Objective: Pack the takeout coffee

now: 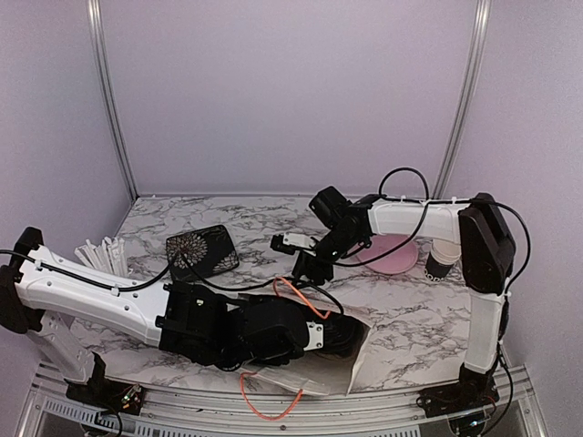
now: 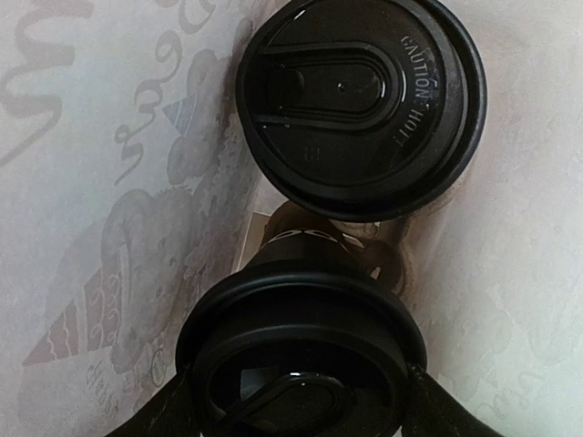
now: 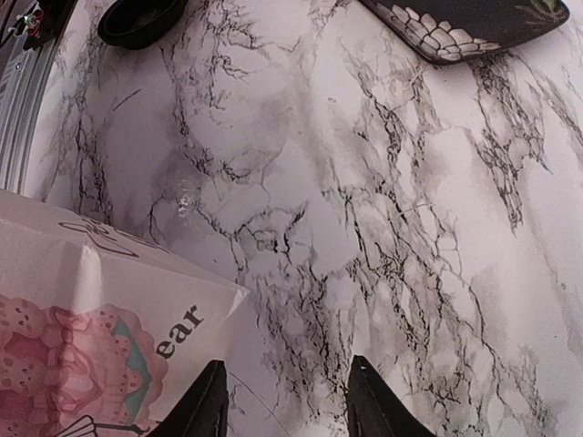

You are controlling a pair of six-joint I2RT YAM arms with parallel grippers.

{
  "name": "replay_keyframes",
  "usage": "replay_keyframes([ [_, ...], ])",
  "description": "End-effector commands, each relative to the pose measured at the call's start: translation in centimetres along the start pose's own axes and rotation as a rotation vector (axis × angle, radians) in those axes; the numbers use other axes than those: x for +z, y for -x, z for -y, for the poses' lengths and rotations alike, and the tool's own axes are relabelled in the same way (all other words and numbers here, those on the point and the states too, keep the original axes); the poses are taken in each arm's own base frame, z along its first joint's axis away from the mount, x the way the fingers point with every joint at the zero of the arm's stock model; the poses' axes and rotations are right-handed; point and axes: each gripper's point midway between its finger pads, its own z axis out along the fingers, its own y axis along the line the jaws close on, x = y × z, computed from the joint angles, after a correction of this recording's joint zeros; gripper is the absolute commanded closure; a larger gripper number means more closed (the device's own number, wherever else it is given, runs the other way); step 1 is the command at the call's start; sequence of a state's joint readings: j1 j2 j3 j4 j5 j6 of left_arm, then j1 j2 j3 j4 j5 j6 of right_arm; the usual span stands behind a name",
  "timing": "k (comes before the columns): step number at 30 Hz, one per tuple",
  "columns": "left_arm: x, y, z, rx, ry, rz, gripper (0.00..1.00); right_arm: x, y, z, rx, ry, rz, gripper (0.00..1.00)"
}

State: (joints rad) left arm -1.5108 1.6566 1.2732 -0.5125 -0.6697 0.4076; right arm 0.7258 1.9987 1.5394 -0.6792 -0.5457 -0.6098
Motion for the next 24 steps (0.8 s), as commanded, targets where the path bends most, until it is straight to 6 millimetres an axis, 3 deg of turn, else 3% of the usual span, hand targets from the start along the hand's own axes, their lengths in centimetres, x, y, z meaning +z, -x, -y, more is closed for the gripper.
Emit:
replay_keyframes([
  [1, -0.2, 0.5, 0.6, -0.012, -0.021, 0.026, 0.63, 1.3, -1.0, 0.8, 0.015, -0.023, -0.033, 0.56],
  [12, 0.6, 0.1, 1.8, 0.007, -0.045, 0.006, 0.63, 1.1, -1.2, 1.0, 0.013, -0.044, -0.041, 0.56],
  [24, 1.7, -0.6, 1.2, -0.023, -0.002, -0.045, 0.63, 1.4, -1.4, 0.5, 0.012, -0.02, -0.043, 0.56],
])
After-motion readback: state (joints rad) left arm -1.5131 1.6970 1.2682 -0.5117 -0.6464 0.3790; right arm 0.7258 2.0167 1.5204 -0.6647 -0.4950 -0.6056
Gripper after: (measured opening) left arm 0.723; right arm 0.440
